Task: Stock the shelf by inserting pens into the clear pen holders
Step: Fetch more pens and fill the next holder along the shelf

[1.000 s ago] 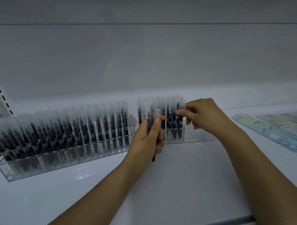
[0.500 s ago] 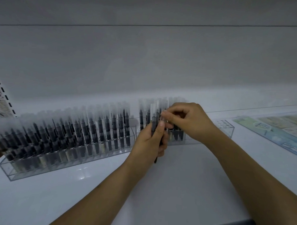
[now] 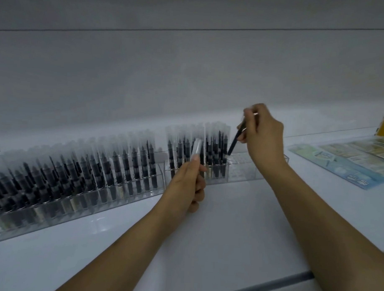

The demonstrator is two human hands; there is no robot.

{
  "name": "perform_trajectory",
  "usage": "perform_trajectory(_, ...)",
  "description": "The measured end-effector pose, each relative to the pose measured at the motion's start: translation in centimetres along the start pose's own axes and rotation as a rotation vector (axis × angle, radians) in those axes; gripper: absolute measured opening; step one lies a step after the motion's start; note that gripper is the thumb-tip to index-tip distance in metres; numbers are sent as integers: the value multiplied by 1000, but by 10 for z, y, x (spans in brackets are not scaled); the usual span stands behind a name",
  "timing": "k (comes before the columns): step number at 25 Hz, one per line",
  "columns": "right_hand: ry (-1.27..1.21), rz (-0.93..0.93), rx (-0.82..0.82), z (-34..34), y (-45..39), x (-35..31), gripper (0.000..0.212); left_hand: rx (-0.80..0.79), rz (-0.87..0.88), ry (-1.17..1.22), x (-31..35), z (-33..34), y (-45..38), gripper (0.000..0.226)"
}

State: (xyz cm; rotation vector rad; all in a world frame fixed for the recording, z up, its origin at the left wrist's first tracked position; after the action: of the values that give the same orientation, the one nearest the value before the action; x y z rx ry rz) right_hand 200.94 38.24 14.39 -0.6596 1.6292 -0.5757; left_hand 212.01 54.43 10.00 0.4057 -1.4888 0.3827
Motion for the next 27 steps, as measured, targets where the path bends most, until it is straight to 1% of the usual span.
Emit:
perform_trajectory(2,83,-34,-96,5,-1,5,21,-3,-57,90,3,0,-1,44)
perform_trajectory(4,219,-95,-188,8,-2,9,22,-19,-70,120,5,0,-1,41)
perform_trajectory(7,320,-134,-307,12,-3,17,21,-63,-3,54,5,0,-1,28)
perform_trajectory(9,357,-124,-361,16,-3,22,23,-87,53,25,5,-1,0,26)
perform_trajectory(10,387,-125,-351,17,-3,21,26,-86,77,26,5,-2,1,26)
perform_trajectory(11,409,-125,-302,17,-4,19,31,-80,102,34,5,-2,1,26)
perform_trajectory(12,403,-122,-207,14,-4,16,37,-69,128,44,5,-3,1,27)
perform_trajectory(14,265,-117,-17,3,-1,2,46,-51,181,64,5,-4,2,28)
perform_trajectory(15,143,-122,-24,-1,2,-7,48,-46,207,73,4,-5,2,28)
perform_trajectory(16,14,-120,-123,-3,7,-17,48,-44,224,83,4,-5,2,27)
perform_trajectory(17,-82,-103,-271,-2,15,-28,46,-44,233,89,4,-4,2,27)
perform_trajectory(18,-136,-89,-419,1,24,-37,41,-41,237,91,4,-3,1,27)
perform_trajectory(19,-157,-96,-529,6,31,-43,34,-33,240,89,4,-3,1,27)
perform_trajectory(20,-164,-115,-586,11,35,-45,28,-25,239,88,4,-3,0,27)
perform_trajectory(21,-167,-131,-602,14,36,-45,26,-17,236,86,4,-3,0,27)
perform_trajectory(23,-208,-75,-543,15,31,-41,24,2,229,58,3,-2,-2,27)
perform_trajectory(24,-265,2,-455,11,27,-38,23,14,213,44,2,-2,-4,27)
perform_trajectory(25,-343,83,-318,6,21,-35,23,27,189,45,1,-2,-6,27)
perform_trajectory(26,-411,133,-136,-2,14,-32,24,43,160,61,1,-2,-8,26)
perform_trajectory(27,-422,129,57,-10,8,-28,27,60,133,81,1,-2,-10,25)
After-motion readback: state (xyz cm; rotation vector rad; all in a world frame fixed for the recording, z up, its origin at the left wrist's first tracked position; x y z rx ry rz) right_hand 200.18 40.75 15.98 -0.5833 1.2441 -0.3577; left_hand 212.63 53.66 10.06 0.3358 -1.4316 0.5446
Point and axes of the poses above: each hand's wrist, its own y-axis away from the middle knuckle, its own z-axis out of the palm, x = y × z, the point moved 1 cm from there along -y, towards the middle knuckle, and after that the axes turned 3 degrees about x, right-handed, at the moved point
